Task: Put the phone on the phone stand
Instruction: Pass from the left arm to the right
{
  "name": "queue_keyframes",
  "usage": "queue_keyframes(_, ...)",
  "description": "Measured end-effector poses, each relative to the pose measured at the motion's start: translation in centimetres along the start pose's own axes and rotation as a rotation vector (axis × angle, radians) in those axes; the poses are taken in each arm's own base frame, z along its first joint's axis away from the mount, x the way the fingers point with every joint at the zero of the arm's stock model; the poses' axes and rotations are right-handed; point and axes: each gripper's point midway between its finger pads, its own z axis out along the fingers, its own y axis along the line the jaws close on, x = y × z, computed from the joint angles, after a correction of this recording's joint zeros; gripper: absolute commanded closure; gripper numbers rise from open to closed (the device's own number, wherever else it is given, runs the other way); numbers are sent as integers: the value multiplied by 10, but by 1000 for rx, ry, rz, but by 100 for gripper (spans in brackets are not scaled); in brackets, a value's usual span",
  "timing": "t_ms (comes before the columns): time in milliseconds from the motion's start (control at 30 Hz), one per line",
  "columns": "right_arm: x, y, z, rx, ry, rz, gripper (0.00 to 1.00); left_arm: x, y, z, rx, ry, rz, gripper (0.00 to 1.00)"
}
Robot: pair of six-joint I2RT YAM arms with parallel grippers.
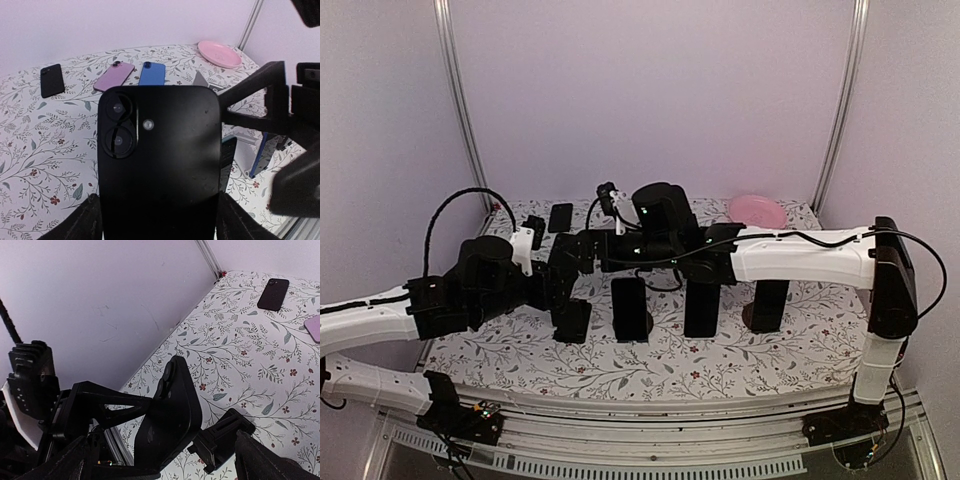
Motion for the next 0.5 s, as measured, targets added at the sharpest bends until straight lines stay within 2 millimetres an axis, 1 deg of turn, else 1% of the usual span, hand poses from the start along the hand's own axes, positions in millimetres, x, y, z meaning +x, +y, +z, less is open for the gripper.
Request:
queue_keyframes(133, 6, -2, 4, -4, 15, 24, 4, -3, -17, -4, 41, -26, 27, 37)
queue_keyframes(267, 2, -2, 4, -19, 7, 57, 16, -6, -28, -7, 64, -47, 47, 37)
queue_keyframes(400, -3, -3, 4, -40, -10, 91, 38, -10, -36, -8, 73, -61, 58, 37)
queue_keyframes(500, -1, -3, 4, -52, -8, 110, 58, -9, -40, -7, 76, -65, 68, 37)
